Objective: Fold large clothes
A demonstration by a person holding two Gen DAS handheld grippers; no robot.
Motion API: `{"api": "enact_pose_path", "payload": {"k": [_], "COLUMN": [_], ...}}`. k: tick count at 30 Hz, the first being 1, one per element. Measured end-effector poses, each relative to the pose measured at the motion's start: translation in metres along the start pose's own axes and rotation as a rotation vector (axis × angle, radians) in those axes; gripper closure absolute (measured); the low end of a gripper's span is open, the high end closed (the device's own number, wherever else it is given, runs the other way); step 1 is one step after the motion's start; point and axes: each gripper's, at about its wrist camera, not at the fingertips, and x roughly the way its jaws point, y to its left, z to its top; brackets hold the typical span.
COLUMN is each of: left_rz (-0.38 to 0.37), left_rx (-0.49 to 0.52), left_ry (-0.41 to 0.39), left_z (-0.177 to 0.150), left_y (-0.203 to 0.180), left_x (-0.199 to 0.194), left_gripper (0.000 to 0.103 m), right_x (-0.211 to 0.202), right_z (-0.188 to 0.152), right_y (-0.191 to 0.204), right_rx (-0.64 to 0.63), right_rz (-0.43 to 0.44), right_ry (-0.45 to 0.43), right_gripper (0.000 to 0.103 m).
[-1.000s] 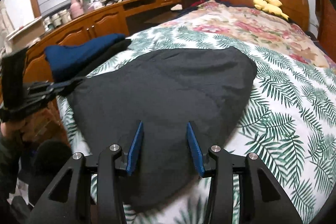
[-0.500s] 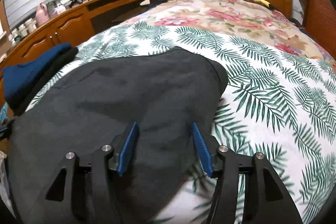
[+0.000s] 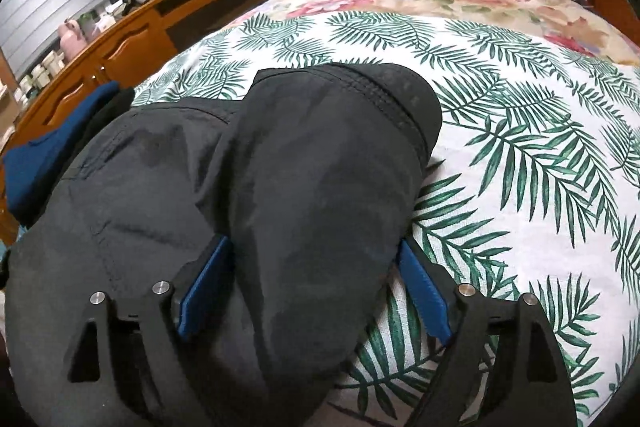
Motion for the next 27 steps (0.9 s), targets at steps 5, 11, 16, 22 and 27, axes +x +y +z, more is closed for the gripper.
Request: {"api": "enact_pose_path", "payload": {"k": [5, 11, 16, 22, 27], "left_rz": [0.011, 0.022, 0.032, 0.033, 0.036], "left_rx": [0.034, 0.054, 0.043, 0.032, 0.035], "left_ry": [0.029, 0.091, 0.125, 0.14, 0.151], "left_z": [-0.015, -0.027, -0.032, -0.034, -0.035], "left_y": [-0.007, -0.017, -0.014, -0.013, -0.015], "left_x": [-0.006, 0.017, 0.032, 0.038, 0.045], "left_gripper": [0.076, 0.071, 0.07, 0.07, 0.07], "right_x": [0.002, 0.004, 0.005, 0.005, 0.005], "right_z": [0.0, -0.001, -0.002, -0.002, -0.002], "right_y": [-0.003, -0.007, -0.008, -0.01, -0.011], "right_rx": [0.021, 0.046, 0.047, 0.057, 0.073], "right_rz": [0.025, 0.053, 0.055, 0.07, 0.081], "right_ry": [0.001, 0.004, 0.004, 0.008, 0.014], "right_gripper": [0.017, 0.017, 0.017, 0.017, 0.017]}}
